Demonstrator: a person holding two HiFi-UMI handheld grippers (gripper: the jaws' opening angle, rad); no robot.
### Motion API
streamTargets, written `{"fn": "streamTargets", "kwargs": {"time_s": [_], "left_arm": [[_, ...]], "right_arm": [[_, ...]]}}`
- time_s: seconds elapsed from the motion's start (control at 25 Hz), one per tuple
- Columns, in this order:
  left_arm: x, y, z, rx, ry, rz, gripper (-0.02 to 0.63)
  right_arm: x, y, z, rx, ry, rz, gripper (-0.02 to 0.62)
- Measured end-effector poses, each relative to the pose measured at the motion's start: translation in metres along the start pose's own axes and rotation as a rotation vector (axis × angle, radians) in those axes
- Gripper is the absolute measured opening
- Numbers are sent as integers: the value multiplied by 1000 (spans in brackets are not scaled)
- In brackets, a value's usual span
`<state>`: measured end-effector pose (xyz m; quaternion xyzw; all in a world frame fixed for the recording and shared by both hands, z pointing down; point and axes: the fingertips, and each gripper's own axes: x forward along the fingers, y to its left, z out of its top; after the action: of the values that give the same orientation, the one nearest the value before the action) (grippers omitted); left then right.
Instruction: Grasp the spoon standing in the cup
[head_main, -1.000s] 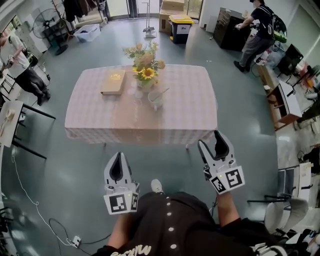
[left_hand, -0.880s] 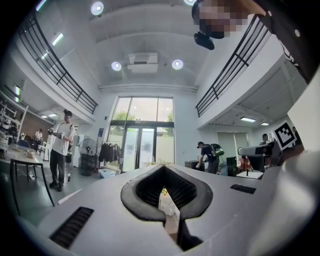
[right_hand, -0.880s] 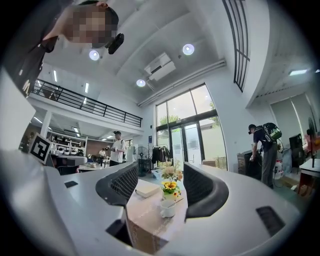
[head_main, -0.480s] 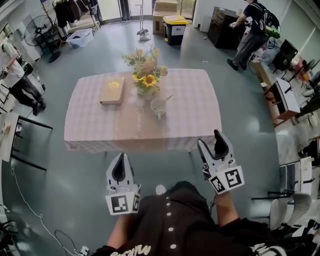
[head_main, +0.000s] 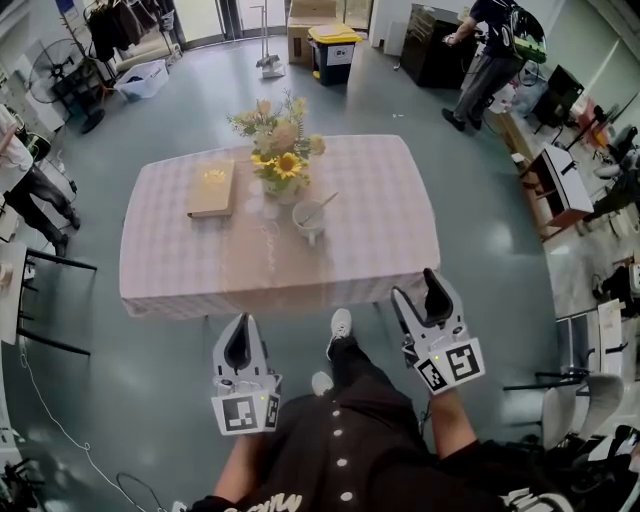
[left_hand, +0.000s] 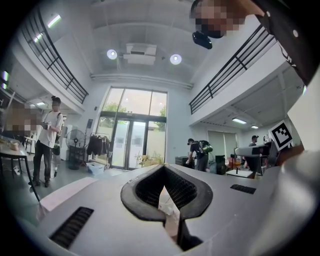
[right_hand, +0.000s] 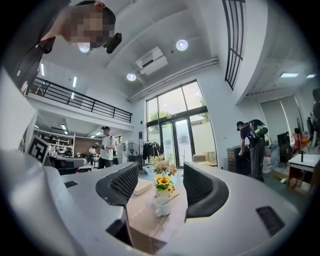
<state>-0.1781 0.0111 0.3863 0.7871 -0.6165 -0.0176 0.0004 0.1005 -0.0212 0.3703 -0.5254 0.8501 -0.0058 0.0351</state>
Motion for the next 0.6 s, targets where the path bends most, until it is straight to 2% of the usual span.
{"fn": "streamTargets", "kwargs": {"time_s": [0.6], "left_arm": [[81, 13, 0, 8, -8, 9, 18]], "right_arm": [[70, -48, -2, 2, -15, -6, 262]]}}
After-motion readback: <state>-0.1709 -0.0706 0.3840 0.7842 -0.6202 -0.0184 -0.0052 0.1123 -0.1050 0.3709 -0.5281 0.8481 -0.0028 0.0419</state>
